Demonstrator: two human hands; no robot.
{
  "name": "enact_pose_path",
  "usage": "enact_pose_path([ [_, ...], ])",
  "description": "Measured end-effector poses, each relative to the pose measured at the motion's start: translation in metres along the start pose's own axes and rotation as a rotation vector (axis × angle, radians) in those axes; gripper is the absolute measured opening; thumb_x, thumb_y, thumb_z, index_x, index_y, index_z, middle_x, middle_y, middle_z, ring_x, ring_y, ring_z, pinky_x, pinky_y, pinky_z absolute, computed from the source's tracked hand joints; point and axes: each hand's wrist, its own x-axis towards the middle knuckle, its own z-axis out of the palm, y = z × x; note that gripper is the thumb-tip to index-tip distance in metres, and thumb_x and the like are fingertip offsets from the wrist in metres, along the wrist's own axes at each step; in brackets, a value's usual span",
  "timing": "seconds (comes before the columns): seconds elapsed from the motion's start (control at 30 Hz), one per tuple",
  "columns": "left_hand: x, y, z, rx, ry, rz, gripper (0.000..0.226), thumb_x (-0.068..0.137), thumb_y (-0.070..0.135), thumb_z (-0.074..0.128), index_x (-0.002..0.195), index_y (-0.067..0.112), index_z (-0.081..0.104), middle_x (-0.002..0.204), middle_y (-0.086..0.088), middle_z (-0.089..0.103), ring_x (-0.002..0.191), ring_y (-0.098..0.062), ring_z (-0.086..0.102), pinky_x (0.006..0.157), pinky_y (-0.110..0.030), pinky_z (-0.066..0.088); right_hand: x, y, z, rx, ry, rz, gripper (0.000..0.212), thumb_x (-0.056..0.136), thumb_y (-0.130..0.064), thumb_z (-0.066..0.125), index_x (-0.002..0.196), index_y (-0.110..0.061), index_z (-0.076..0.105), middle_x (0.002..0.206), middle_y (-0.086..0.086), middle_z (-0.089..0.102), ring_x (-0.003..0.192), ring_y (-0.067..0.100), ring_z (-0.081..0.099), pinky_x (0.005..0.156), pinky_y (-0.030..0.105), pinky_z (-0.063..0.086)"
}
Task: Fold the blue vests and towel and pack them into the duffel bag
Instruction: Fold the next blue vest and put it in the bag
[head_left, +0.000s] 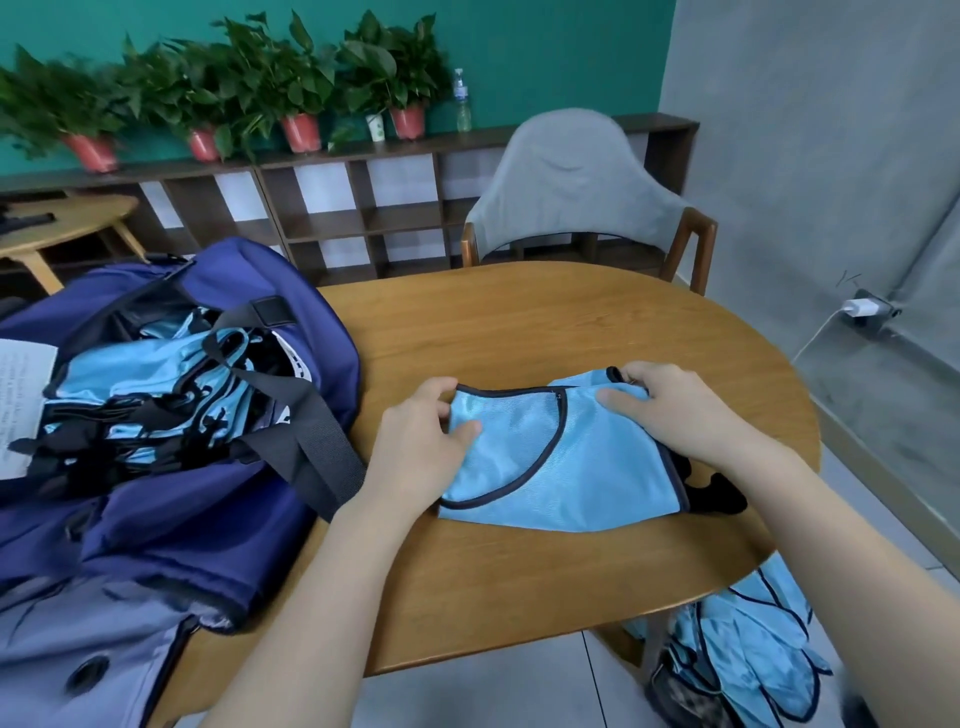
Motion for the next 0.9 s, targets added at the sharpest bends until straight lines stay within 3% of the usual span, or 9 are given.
enact_pose_path([
  [0.1, -0.014, -0.004, -0.002, 0.018, 0.12, 0.083, 0.039, 0.096, 0.032, 0.066, 0.135, 0.031, 0.058, 0.119, 0.008, 0.064, 0.092, -0.009, 0.061, 0.081, -0.024, 0.051, -0.006, -0.003, -0.003, -0.003, 0.021, 0.032, 0.04, 0.094, -0.049, 0.062, 0.088, -0.01, 0.057, 0.075, 0.006, 0.06, 0.064, 0.022, 0.056, 0.052, 0.024, 0.04],
  [0.17, -0.024, -0.004, -0.005, 0.053, 0.191, 0.212, 0.03, 0.098, 0.03, 0.061, 0.128, 0.033, 0.063, 0.12, 0.015, 0.062, 0.1, -0.009, 0.062, 0.088, -0.034, 0.054, -0.016, -0.009, -0.007, -0.077, 0.094, 0.033, 0.035, 0.095, -0.051, 0.06, 0.11, -0.019, 0.062, 0.105, 0.006, 0.07, 0.094, 0.027, 0.067, 0.074, 0.035, 0.054],
  [0.23, -0.032, -0.001, -0.005, 0.018, 0.162, 0.38, 0.026, 0.1, 0.027, 0.058, 0.123, 0.032, 0.067, 0.12, 0.018, 0.063, 0.108, -0.007, 0.061, 0.093, -0.034, 0.051, -0.032, -0.018, -0.007, -0.281, 0.251, -0.069, 0.042, 0.097, -0.049, 0.058, 0.129, -0.022, 0.057, 0.127, 0.001, 0.062, 0.114, 0.024, 0.059, 0.088, 0.038, 0.052],
  [0.37, -0.041, 0.005, 0.006, 0.125, -0.041, 0.617, 0.021, 0.1, 0.028, 0.059, 0.116, 0.029, 0.073, 0.12, 0.015, 0.068, 0.118, -0.004, 0.057, 0.1, -0.036, 0.046, -0.072, -0.046, 0.02, -0.324, 0.447, -0.352, 0.028, 0.098, -0.036, 0.058, 0.119, -0.017, 0.064, 0.116, 0.0, 0.062, 0.104, 0.022, 0.057, 0.081, 0.036, 0.052],
  [0.53, -0.039, -0.005, 0.013, 0.169, -0.106, 0.493, 0.026, 0.101, 0.035, 0.057, 0.119, 0.027, 0.074, 0.126, 0.009, 0.067, 0.122, -0.01, 0.055, 0.104, -0.037, 0.044, -0.094, -0.052, 0.058, -0.495, 0.152, -0.046, 0.028, 0.103, -0.046, 0.041, 0.113, -0.023, 0.052, 0.098, -0.005, 0.059, 0.083, 0.024, 0.064, 0.065, 0.033, 0.047],
  [0.63, -0.042, -0.005, 0.013, 0.192, -0.086, 0.467, 0.028, 0.098, 0.043, 0.057, 0.116, 0.031, 0.075, 0.122, 0.013, 0.069, 0.118, -0.008, 0.057, 0.103, -0.039, 0.045, -0.086, -0.04, 0.057, -0.6, 0.212, -0.049, 0.031, 0.103, -0.048, 0.038, 0.116, -0.023, 0.051, 0.099, -0.004, 0.058, 0.087, 0.023, 0.064, 0.063, 0.032, 0.044],
  [0.77, -0.059, 0.009, 0.011, 0.266, -0.025, 0.577, 0.043, 0.094, 0.06, 0.045, 0.089, 0.032, 0.076, 0.083, 0.013, 0.071, 0.085, -0.004, 0.061, 0.085, -0.041, 0.046, -0.06, -0.006, 0.044, -0.537, 0.156, -0.126, 0.042, 0.103, -0.044, 0.042, 0.135, -0.021, 0.055, 0.131, 0.001, 0.057, 0.125, 0.023, 0.051, 0.102, 0.039, 0.042],
  [0.83, -0.07, 0.017, 0.016, 0.235, -0.101, 0.648, 0.045, 0.096, 0.059, 0.042, 0.087, 0.03, 0.075, 0.082, 0.013, 0.071, 0.084, -0.003, 0.06, 0.086, -0.039, 0.042, -0.052, 0.01, 0.035, -0.372, 0.065, -0.145, 0.046, 0.105, -0.041, 0.043, 0.146, -0.021, 0.048, 0.15, -0.002, 0.047, 0.142, 0.017, 0.037, 0.12, 0.04, 0.023],
  [0.9, -0.08, 0.024, 0.022, 0.153, -0.169, 0.694, 0.037, 0.098, 0.053, 0.046, 0.096, 0.031, 0.076, 0.093, 0.016, 0.074, 0.09, -0.002, 0.06, 0.092, -0.032, 0.039, -0.05, 0.019, 0.031, -0.239, 0.076, -0.175, 0.048, 0.104, -0.038, 0.049, 0.148, -0.02, 0.046, 0.154, -0.002, 0.045, 0.146, 0.015, 0.034, 0.122, 0.035, 0.016],
])
